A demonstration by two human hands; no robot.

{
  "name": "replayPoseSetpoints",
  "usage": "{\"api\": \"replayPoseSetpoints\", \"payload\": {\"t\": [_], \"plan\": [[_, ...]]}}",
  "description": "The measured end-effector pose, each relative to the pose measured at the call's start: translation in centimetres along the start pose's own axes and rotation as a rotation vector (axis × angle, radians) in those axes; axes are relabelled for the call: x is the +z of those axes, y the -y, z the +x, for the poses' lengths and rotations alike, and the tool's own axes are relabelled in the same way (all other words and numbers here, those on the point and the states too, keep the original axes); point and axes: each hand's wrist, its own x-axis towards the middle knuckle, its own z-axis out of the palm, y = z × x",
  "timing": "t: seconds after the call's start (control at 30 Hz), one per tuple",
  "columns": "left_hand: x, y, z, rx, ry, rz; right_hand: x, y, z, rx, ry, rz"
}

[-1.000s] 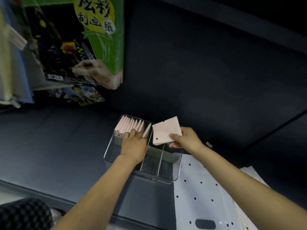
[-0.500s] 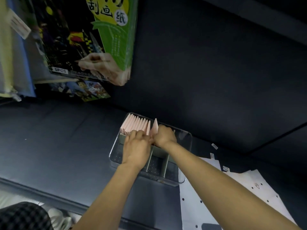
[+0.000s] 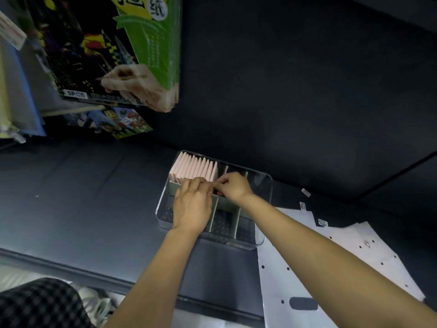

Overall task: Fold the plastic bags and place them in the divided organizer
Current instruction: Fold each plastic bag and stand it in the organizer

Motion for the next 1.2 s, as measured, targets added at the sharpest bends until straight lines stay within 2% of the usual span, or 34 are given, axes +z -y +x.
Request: {"api": "replayPoseSetpoints", "payload": {"t": [0.13, 0.2, 0.27, 0.33, 0.43, 0.53, 0.6, 0.77, 0.87, 0.93, 1.0, 1.1, 1.17, 1.2], "plan": [[-0.5, -1.1, -0.8, 0.019, -0.011, 0.013, -1.9, -2.6, -3.5, -0.107, -0.109, 0.098], [-0.4, -2.9, -1.8, 0.128, -0.024, -0.026, -3.3, -5.8, -6.4, -0.169, -0.128, 0.055], [0.4, -5.1, -3.3, 0.286, 0.029, -0.048, -4.5, -10.1, -10.0, -0.181, -0.115, 0.016], [1.8, -7.5, -5.5, 0.401, 0.240, -0.041, -5.3, -14.9, -13.7, -0.149, -0.113, -0.035], [4.6, -10.0, -10.1, 0.492, 0.650, 0.040, -5.8, -22.2, -19.1, -0.047, -0.114, -0.166], [7.1, -10.3, -14.8, 0.531, 0.956, 0.148, -5.6, -27.6, -24.2, -0.012, 0.022, -0.314], [8.0, -9.7, -16.8, 0.578, 0.976, 0.245, -5.1, -29.6, -26.4, -0.100, 0.041, -0.427], [8.3, -8.8, -18.6, 0.661, 0.842, 0.350, -3.0, -31.0, -28.3, -0.329, -0.187, -0.558], [7.7, -9.1, -18.9, 0.603, 0.789, 0.257, -2.8, -30.8, -28.6, -0.374, -0.210, -0.522], [7.1, -10.1, -18.7, 0.461, 0.798, 0.128, -3.6, -30.2, -28.5, -0.326, -0.103, -0.474], [6.0, -11.4, -17.8, 0.293, 0.886, -0.001, -5.0, -30.0, -28.4, -0.214, 0.065, -0.392], [4.2, -12.5, -16.0, 0.151, 1.136, -0.222, -7.9, -29.1, -28.4, -0.117, 0.234, -0.207], [3.3, -12.8, -14.8, 0.052, 1.251, -0.330, -10.1, -27.9, -28.0, -0.083, 0.306, -0.086], [3.1, -12.9, -14.2, 0.018, 1.252, -0.359, -11.0, -27.4, -27.6, -0.074, 0.307, -0.048]]}}
